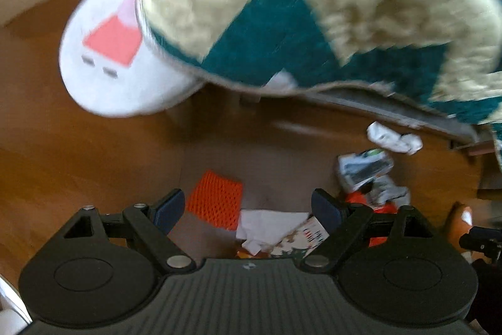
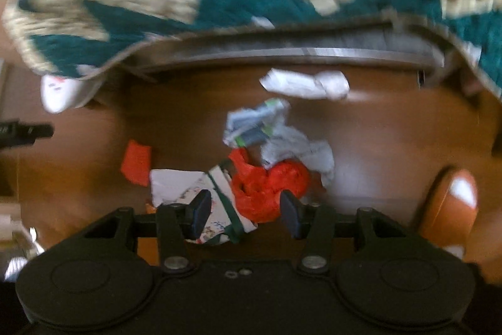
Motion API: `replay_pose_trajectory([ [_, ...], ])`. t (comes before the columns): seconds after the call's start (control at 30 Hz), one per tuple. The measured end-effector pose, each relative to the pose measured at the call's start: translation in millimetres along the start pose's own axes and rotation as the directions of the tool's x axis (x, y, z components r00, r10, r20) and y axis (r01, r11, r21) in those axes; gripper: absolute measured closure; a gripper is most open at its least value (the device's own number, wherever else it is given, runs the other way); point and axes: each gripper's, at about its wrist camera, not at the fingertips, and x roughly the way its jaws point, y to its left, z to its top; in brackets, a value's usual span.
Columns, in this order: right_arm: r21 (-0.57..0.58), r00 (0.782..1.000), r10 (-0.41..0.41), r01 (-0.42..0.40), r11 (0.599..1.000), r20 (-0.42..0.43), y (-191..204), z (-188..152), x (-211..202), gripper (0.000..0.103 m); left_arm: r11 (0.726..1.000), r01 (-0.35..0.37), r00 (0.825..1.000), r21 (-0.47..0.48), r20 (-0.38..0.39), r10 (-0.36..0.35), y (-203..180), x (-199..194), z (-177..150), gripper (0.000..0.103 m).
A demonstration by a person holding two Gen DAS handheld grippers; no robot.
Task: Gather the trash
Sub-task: 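Grasp the orange mesh sleeve with the left tool while the right tool grasps the red plastic bag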
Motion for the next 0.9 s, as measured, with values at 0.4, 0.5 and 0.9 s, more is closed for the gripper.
replay_pose_trajectory([
  [0.4, 0.278, 0.990, 0.012, 0.029, 0.960, -0.144, -43, 2, 107, 0.054, 0.999, -0.053, 0.974, 0.001, -0.223, 0.052, 28, 153, -2, 0.015],
  [0.5, 0.323, 0.987, 0.012, 0.040, 0.946, -0.160, -50, 2, 126, 0.054, 0.998, -0.050, 0.967, 0.024, -0.248, 0.055, 29, 180, -8, 0.015],
  [0.9, 0.347, 0.971, -0.013, 0.098, 0.933, -0.240, -53, 13, 188, 0.052, 1.000, -0.026, 0.961, 0.005, -0.277, 0.026, 41, 235, -25, 0.015],
])
